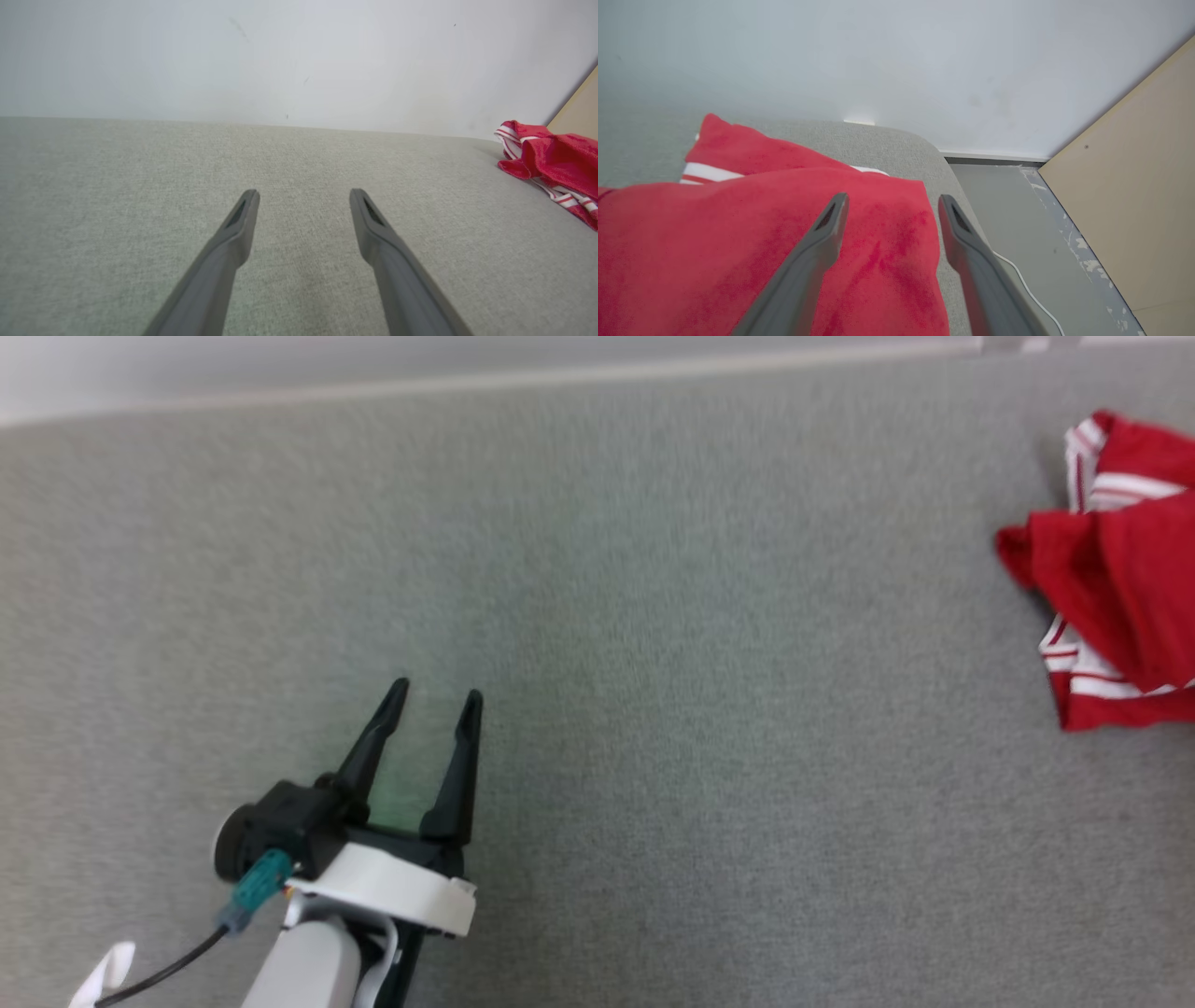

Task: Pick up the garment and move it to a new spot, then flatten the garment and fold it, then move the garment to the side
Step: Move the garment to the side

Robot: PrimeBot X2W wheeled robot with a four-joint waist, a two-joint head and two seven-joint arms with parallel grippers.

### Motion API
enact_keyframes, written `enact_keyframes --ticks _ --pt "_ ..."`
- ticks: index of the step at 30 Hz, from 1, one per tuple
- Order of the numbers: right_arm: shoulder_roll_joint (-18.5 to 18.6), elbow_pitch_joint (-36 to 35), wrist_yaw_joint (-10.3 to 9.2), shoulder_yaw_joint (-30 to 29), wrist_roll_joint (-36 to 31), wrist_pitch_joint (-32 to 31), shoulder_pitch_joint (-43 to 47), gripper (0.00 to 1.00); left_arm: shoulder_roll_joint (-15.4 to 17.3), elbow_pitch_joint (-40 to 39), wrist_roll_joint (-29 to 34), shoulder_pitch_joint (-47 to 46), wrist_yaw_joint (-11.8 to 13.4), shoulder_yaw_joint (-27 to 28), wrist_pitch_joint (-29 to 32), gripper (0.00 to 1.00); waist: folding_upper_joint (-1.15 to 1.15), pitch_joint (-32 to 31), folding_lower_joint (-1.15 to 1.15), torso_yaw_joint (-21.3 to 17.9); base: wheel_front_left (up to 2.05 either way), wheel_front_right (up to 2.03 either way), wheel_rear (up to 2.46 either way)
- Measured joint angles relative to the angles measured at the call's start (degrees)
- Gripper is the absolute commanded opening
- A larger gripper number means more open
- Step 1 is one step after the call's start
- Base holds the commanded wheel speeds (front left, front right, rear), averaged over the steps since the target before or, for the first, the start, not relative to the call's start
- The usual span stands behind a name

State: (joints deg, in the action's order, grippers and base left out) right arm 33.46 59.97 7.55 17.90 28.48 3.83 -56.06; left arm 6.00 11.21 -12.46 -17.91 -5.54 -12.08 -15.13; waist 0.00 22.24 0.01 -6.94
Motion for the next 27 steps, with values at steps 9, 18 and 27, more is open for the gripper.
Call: enact_keyframes --ticks 9,18,27 --pt "-3.4 -14.3 0.0 5.5 3.4 5.9 6.5 1.0 -0.8 -1.4 -2.4 6.1 0.4 7.2 0.0 1.0 0.0 -12.4 0.0 1.2 0.0 0.0 0.0" --pt "-6.5 -28.7 0.0 3.6 5.3 7.9 21.5 1.0 -1.8 -0.1 -5.2 11.3 0.3 11.9 0.0 1.0 0.0 -22.0 -0.01 2.0 0.0 0.0 0.0" --pt "-16.3 -38.1 0.0 -6.0 2.3 10.4 41.5 1.0 -2.2 1.4 -3.2 14.3 0.0 13.4 0.0 1.0 0.0 -24.0 -0.01 2.5 0.0 0.0 0.0"
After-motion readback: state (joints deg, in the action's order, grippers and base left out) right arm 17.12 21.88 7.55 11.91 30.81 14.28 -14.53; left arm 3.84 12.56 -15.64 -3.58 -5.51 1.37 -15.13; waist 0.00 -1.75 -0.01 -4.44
